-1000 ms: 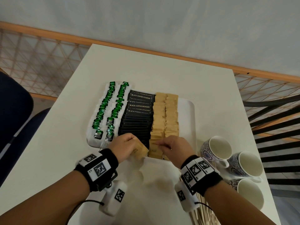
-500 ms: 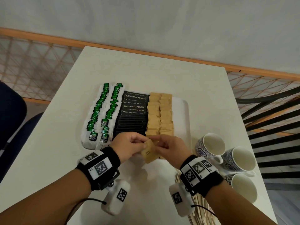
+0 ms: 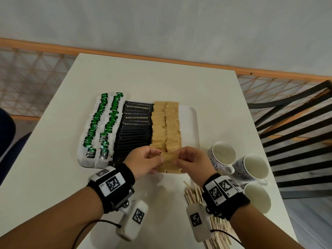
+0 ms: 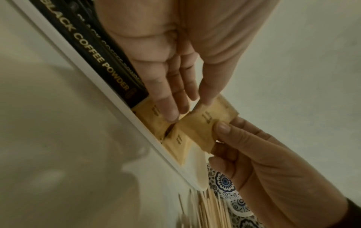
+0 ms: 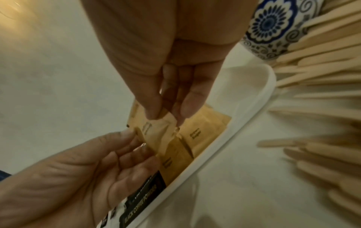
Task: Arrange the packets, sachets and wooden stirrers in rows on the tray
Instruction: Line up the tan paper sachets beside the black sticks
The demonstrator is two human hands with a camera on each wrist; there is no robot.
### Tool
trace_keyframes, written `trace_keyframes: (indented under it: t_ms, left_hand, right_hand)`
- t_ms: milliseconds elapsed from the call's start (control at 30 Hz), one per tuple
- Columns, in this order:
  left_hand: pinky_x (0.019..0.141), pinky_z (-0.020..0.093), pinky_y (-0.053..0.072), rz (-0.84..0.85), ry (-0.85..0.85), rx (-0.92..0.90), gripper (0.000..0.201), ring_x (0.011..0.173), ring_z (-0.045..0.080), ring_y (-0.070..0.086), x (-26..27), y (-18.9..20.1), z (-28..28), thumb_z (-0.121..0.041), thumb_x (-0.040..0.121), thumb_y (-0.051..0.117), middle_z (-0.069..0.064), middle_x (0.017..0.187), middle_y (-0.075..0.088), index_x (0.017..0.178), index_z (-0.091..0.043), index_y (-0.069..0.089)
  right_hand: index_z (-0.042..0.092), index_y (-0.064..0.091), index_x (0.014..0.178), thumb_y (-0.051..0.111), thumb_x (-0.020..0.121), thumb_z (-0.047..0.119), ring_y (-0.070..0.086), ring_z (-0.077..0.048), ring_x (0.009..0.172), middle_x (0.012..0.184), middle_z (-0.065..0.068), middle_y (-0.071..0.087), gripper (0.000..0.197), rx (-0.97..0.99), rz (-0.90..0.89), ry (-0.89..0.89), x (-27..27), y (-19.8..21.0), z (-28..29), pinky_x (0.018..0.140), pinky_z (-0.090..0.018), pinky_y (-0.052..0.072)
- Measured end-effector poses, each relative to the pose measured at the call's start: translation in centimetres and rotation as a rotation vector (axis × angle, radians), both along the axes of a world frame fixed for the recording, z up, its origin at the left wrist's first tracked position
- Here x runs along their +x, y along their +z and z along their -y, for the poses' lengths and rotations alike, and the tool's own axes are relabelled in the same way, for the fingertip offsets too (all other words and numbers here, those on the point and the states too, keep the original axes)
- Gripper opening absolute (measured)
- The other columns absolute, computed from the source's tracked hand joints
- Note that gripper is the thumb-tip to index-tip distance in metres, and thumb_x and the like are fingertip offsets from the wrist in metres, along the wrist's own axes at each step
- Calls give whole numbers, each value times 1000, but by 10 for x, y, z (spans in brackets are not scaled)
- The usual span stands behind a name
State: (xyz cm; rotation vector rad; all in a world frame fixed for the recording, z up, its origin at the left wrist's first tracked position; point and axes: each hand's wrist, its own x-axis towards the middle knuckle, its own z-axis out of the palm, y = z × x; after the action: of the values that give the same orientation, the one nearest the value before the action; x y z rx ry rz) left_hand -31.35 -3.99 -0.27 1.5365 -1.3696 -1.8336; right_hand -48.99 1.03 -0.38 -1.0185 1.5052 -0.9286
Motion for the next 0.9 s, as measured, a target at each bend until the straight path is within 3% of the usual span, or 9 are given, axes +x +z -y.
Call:
trace_keyframes:
  t_ms: [67, 133, 200, 300, 400, 500, 600, 700, 900]
  left_hand:
    - [66, 37, 57, -23, 17, 129, 26, 69, 26, 66, -4, 3, -1, -32, 95, 53, 14, 81, 67, 97, -8, 63]
    - [59, 31, 58, -86, 42, 263, 37, 65, 25, 68, -7, 5, -2, -38, 98, 46, 16, 78, 68, 100, -6, 63]
    - [55, 27, 58, -168, 80, 278, 19, 64, 22, 69, -8, 3, -3, -17, 95, 55, 17, 84, 68, 106, -3, 60]
    - [50, 23, 55, -162, 82, 200, 19, 59, 19, 68, -6, -2, -2, 8, 85, 61, 17, 87, 67, 101, -3, 59]
    - [53, 25, 56, -92, 24, 123, 20, 58, 18, 67, -5, -6, -2, 9, 78, 69, 17, 79, 68, 93, -2, 61]
    - [66, 35, 57, -5, -18, 47, 17, 61, 14, 67, -6, -10, -3, 4, 79, 70, 9, 74, 68, 87, -9, 64]
    - [69, 36, 57, 49, 15, -30, 17, 65, 16, 65, -4, -12, -1, 4, 89, 57, 7, 78, 67, 87, -13, 62]
    - [68, 31, 58, 54, 22, -5, 23, 73, 21, 65, -1, -12, 1, 5, 93, 45, 11, 88, 68, 89, -12, 60]
    - [70, 29, 58, 54, 21, 24, 18, 77, 22, 66, -5, -15, -5, 1, 94, 47, 14, 97, 68, 92, -13, 59]
  right_hand:
    - [22, 72, 75, 73, 76, -2, 65, -6, 72, 77, 4, 71, 24, -82, 10, -44, -3, 4, -1, 65, -17, 50]
    - [30, 73, 67, 76, 74, 0, 63, -6, 79, 87, 6, 68, 31, -138, -98, -27, -4, 4, -1, 67, -17, 50]
    - [24, 74, 71, 77, 71, 0, 62, -5, 78, 100, 6, 61, 25, -114, -115, 4, -5, 1, -2, 66, -16, 50]
    - [20, 74, 82, 75, 75, 4, 65, -5, 89, 114, 7, 60, 17, -23, -69, 104, -8, -1, -7, 74, -18, 53]
    - [23, 68, 98, 70, 80, 2, 66, -18, 83, 93, -2, 70, 28, 3, 29, 114, -9, 0, -8, 73, -24, 54]
    - [30, 60, 109, 70, 80, 0, 63, -14, 70, 76, -4, 66, 43, -37, -40, -15, -11, -7, -1, 65, -21, 51]
    - [40, 66, 98, 65, 86, 8, 67, -5, 83, 85, 11, 72, 34, -90, -207, -32, -17, -10, 4, 81, -24, 54]
    - [39, 69, 89, 63, 88, 12, 66, 1, 88, 89, 14, 73, 27, -46, -289, 67, -19, -9, 3, 88, -26, 53]
    - [37, 69, 104, 61, 90, 24, 63, -2, 88, 95, 14, 70, 21, -28, -615, 315, -16, -12, 1, 85, -24, 52]
